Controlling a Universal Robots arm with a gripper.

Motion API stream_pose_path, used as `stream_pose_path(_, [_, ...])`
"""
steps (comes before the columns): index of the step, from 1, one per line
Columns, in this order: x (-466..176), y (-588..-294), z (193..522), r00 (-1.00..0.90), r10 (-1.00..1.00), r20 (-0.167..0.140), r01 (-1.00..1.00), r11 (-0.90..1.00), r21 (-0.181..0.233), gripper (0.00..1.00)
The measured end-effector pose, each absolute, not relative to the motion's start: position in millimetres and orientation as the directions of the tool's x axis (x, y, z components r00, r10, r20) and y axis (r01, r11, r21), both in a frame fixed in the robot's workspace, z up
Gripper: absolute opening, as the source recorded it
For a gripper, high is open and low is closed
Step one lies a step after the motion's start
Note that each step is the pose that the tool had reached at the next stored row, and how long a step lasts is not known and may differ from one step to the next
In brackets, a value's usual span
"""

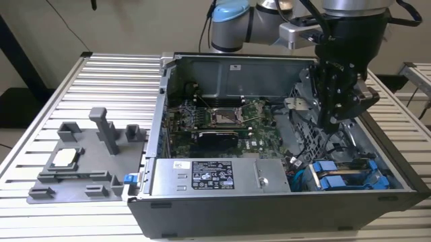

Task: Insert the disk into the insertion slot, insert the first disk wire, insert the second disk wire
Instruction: 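Insert the first disk wire, then insert the second disk wire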

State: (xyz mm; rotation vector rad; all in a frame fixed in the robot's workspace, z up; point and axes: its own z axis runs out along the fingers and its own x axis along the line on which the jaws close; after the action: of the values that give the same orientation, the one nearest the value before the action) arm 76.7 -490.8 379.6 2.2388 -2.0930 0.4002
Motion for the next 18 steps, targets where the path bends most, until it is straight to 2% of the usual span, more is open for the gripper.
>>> stream_pose_path(3, [76.7, -490.9, 379.4, 0.050, -0.974, 0.222, -0.987, -0.082, -0.138, 0.25])
stream_pose_path(4, [76.7, -490.8, 379.3, 0.050, -0.974, 0.222, -0.987, -0.082, -0.138, 0.18])
stream_pose_path(6, [76.7, -490.8, 379.3, 0.050, -0.974, 0.222, -0.987, -0.082, -0.138, 0.16])
stream_pose_path(13, [76.7, -490.9, 379.3, 0.050, -0.974, 0.222, -0.987, -0.082, -0.138, 0.16])
stream_pose_path(17, [76.5, -490.6, 379.2, 0.050, -0.973, 0.227, -0.987, -0.083, -0.138, 0.23])
stream_pose_path(18, [76.4, -490.5, 379.2, 0.049, -0.972, 0.229, -0.987, -0.083, -0.140, 0.30])
